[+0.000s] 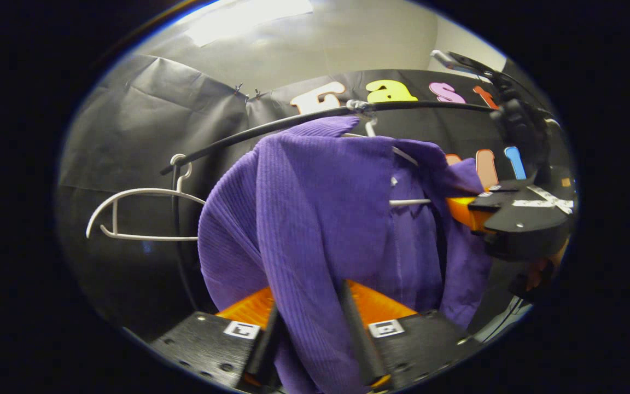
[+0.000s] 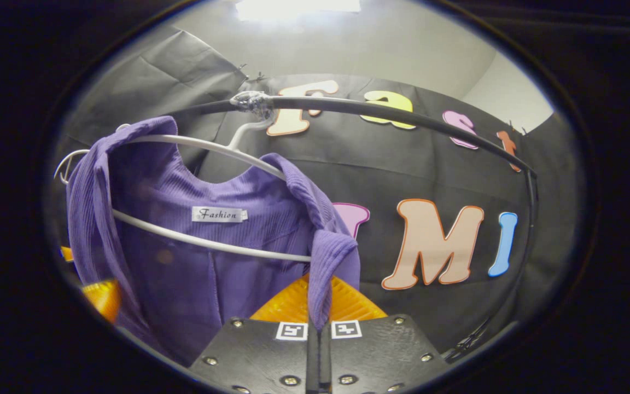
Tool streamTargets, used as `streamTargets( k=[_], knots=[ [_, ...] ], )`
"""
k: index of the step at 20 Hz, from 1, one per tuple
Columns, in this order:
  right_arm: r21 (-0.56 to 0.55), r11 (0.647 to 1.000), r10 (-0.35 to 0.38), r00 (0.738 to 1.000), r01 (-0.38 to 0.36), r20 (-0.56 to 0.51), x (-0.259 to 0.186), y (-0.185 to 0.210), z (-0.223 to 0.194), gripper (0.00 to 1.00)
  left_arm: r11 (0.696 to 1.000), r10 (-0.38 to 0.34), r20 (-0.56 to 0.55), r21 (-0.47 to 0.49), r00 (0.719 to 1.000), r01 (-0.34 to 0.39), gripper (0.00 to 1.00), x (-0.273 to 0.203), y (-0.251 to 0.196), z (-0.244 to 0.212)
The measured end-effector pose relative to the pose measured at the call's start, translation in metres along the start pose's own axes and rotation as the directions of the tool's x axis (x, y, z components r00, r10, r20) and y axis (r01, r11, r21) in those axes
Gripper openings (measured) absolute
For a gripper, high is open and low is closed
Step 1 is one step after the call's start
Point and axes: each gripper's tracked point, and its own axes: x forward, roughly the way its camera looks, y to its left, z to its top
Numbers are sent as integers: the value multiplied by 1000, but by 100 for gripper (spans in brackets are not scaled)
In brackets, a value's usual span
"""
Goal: Grasp the clothes on the hanger with both hands and then place them into the laundry hamper below.
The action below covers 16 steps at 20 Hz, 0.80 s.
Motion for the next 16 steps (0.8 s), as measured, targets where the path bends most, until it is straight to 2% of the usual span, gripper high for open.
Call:
streamTargets(
  k=[1,2,4,6,9,12,14,15,16],
  knots=[
    [-3,1000,-8,1000,8,2,2,-3,0,1,1000,3,-33,-25,999,-4,25,-1,11,-3],
    [-10,1000,-20,1000,20,4,4,-7,2,1,998,-51,-50,-44,997,49,3,-6,8,-1],
    [-14,999,-50,999,50,19,6,-15,7,1,978,-188,-57,-103,981,181,2,-19,-1,8],
    [-2,998,-67,997,67,29,9,-21,12,1,932,-344,-46,-139,938,335,4,-43,-10,21],
    [18,996,-83,996,82,44,13,-30,21,1,858,-493,-4,-166,870,486,2,-78,-5,48],
    [34,994,-101,993,99,58,15,-40,30,1,852,-500,46,-149,865,501,2,-94,29,77],
    [39,993,-116,991,114,68,19,-46,34,1,871,-470,73,-123,880,476,0,-93,50,92],
    [41,992,-126,989,123,75,19,-49,39,1,883,-448,87,-115,890,456,5,-91,60,98],
    [42,991,-127,989,124,78,21,-49,41,1,892,-429,105,-109,897,439,2,-90,67,107]
  ],
)
